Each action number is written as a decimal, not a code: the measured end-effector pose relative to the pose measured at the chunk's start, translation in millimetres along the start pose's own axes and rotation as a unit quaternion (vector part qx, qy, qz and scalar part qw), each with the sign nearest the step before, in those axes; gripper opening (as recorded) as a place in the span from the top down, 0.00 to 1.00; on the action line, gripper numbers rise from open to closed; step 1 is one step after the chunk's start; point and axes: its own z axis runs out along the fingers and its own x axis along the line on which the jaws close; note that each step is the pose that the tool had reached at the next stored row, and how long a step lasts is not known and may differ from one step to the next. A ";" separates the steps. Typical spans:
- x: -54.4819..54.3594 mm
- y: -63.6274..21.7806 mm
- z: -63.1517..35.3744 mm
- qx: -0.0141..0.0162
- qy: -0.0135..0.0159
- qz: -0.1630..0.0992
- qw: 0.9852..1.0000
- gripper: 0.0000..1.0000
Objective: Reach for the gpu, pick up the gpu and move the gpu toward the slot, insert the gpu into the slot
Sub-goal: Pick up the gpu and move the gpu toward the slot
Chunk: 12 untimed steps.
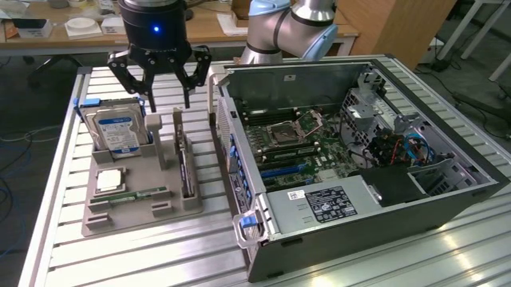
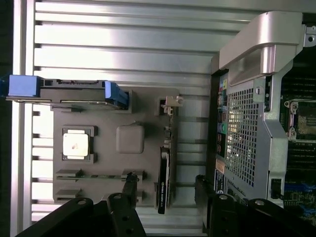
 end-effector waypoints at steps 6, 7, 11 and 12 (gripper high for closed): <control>-0.4 0.0 0.9 0.000 0.000 0.000 1.000 0.41; -0.4 0.0 1.1 0.000 0.000 0.000 1.000 0.41; -0.5 -0.1 2.9 0.000 0.000 0.000 1.000 0.41; -0.5 -0.1 3.4 0.000 0.000 0.000 1.000 0.41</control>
